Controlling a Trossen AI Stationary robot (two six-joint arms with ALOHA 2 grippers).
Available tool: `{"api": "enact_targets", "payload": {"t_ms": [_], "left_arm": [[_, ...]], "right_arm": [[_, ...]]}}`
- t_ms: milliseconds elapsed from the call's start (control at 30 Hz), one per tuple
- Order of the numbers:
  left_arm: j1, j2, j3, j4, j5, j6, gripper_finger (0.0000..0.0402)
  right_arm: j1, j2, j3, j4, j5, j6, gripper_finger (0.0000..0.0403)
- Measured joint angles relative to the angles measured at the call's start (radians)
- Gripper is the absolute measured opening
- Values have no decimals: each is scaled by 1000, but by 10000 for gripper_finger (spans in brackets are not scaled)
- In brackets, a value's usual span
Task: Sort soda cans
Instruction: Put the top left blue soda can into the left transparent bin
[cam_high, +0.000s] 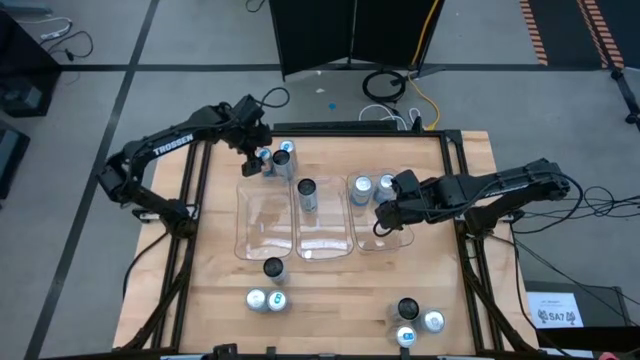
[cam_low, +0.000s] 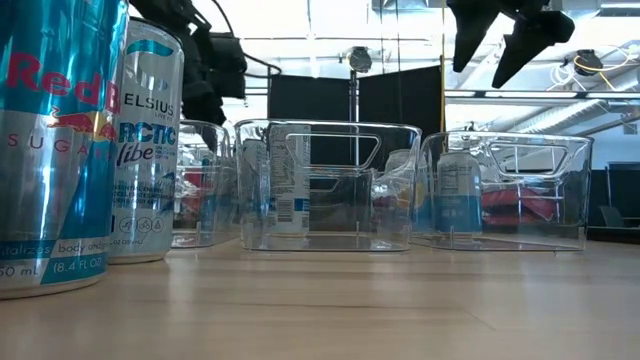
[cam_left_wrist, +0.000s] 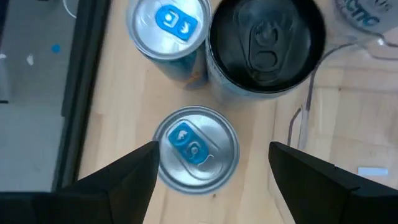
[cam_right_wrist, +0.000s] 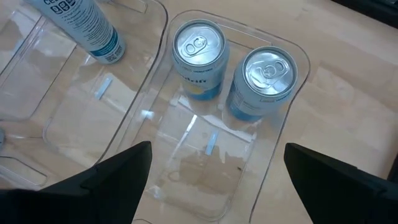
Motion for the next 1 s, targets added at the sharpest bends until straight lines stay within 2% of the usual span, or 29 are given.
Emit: {"api": "enact_targets", "payload": {"t_ms": [433,1000], "left_arm": [[0,68,5,46,-17,1,312],[-3,-33,-4,-65,-4,-80,312]], "right_arm": [[0,0,0,3,0,-23,358],[0,0,0,7,-2,-23,358]]}}
